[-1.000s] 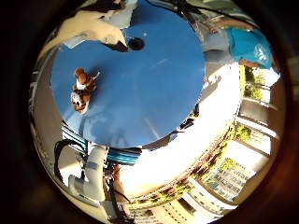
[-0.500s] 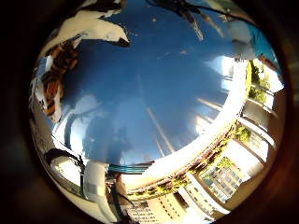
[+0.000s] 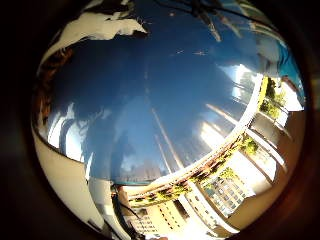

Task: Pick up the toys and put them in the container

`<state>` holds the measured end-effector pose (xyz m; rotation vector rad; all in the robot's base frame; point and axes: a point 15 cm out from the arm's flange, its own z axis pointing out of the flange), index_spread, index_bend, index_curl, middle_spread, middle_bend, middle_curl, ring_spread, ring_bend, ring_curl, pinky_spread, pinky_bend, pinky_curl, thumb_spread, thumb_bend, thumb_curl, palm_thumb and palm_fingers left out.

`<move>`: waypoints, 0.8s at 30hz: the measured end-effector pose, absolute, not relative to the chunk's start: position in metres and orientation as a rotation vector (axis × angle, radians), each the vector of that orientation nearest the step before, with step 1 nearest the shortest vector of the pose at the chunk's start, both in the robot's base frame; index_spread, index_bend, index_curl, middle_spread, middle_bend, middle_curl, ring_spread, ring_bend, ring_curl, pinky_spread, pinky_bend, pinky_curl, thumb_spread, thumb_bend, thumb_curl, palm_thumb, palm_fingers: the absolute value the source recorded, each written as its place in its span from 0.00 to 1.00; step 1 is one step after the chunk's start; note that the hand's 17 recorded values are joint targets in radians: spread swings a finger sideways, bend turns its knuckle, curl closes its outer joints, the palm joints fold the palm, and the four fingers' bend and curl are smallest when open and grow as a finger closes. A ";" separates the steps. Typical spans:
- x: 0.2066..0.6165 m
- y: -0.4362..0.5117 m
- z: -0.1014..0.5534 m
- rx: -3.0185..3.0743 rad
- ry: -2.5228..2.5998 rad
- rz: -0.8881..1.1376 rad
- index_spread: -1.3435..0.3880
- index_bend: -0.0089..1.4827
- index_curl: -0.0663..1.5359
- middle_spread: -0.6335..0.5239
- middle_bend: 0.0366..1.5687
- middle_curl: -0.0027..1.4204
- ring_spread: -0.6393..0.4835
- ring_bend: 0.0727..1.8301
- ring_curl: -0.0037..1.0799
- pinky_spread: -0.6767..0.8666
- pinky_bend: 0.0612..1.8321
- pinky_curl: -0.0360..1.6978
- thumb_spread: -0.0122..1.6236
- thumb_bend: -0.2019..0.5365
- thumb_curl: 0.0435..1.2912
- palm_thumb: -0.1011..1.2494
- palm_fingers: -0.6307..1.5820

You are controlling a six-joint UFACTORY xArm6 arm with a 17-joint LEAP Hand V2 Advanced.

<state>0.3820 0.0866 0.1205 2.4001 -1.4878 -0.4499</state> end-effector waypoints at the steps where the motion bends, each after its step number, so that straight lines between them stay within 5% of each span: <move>1: 0.383 0.087 0.121 2.399 -1.486 -0.449 0.57 0.14 0.24 0.45 0.54 0.49 0.65 0.65 0.50 0.69 0.61 0.24 0.68 0.28 0.28 0.59 0.78; 8: 0.386 0.078 0.139 2.402 -1.526 -0.433 0.44 0.24 0.29 0.39 0.66 0.61 0.56 0.73 0.60 0.63 0.74 0.32 0.66 0.37 0.40 0.79 0.76; 24: 0.322 0.035 0.294 2.449 -1.509 -0.458 0.25 0.36 0.49 0.37 0.78 0.72 0.49 0.82 0.70 0.55 0.86 0.44 0.69 0.29 0.53 0.82 0.67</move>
